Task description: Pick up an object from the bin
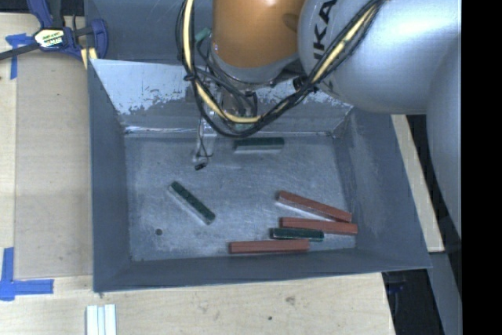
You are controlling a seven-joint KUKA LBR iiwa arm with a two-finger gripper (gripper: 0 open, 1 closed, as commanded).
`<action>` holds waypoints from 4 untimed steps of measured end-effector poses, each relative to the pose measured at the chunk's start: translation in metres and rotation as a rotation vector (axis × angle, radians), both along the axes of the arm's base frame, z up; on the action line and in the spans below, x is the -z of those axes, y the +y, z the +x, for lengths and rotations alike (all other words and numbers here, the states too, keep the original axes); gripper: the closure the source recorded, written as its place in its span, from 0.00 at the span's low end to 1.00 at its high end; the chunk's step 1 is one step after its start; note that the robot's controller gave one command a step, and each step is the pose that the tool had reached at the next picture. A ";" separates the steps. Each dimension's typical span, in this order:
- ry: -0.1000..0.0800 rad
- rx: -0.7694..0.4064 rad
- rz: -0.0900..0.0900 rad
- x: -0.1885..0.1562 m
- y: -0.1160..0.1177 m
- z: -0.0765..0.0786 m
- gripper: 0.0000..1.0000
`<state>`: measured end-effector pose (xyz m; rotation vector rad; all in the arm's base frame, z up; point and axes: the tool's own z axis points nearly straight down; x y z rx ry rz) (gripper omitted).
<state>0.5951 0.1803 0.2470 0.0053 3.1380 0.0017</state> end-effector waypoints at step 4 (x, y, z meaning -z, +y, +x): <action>0.000 0.027 0.000 0.175 -0.004 -0.081 0.00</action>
Offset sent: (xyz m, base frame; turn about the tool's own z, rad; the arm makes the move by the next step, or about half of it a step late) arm -0.0079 -0.0904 -0.1022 -0.1860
